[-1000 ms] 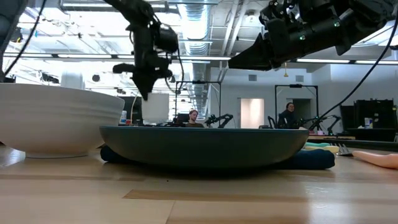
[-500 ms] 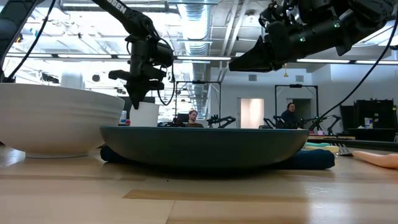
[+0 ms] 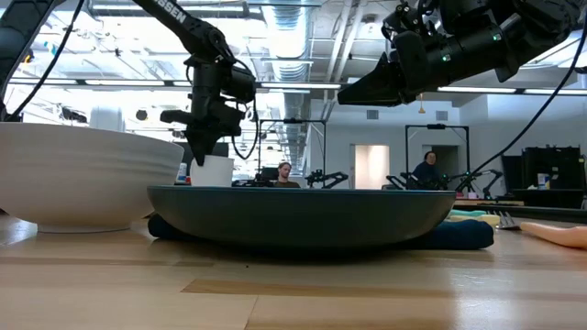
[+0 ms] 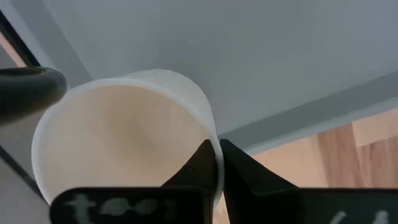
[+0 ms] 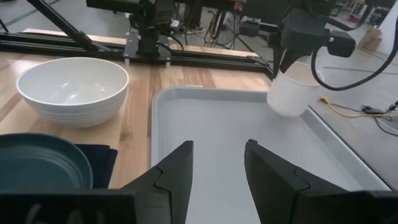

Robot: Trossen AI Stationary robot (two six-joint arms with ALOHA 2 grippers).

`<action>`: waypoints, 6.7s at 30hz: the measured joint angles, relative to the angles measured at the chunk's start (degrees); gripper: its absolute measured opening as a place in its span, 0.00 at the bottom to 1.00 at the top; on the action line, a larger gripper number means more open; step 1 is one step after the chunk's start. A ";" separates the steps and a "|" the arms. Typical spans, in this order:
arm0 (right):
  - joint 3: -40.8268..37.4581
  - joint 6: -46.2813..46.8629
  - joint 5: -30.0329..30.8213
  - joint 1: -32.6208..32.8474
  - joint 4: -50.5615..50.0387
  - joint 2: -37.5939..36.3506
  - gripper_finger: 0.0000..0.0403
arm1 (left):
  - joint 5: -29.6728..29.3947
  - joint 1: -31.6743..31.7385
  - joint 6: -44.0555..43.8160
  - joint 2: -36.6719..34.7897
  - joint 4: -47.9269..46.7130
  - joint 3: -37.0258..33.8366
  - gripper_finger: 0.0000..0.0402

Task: Set up tray
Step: Put the white mug on the top left of the gray tray, then put the black plate on the bottom left of the white mug

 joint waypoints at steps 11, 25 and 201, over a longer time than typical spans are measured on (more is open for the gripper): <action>0.00 0.02 0.00 0.00 0.00 -0.01 0.34 | 0.56 0.02 0.03 0.00 2.21 0.00 0.01; 0.00 0.04 0.00 0.00 -0.11 0.00 0.34 | 0.61 0.13 -0.48 0.00 2.35 0.00 0.06; 11.39 23.72 -0.62 16.33 -17.78 5.94 0.34 | -1.41 -49.91 -71.73 -66.46 83.52 -62.91 0.33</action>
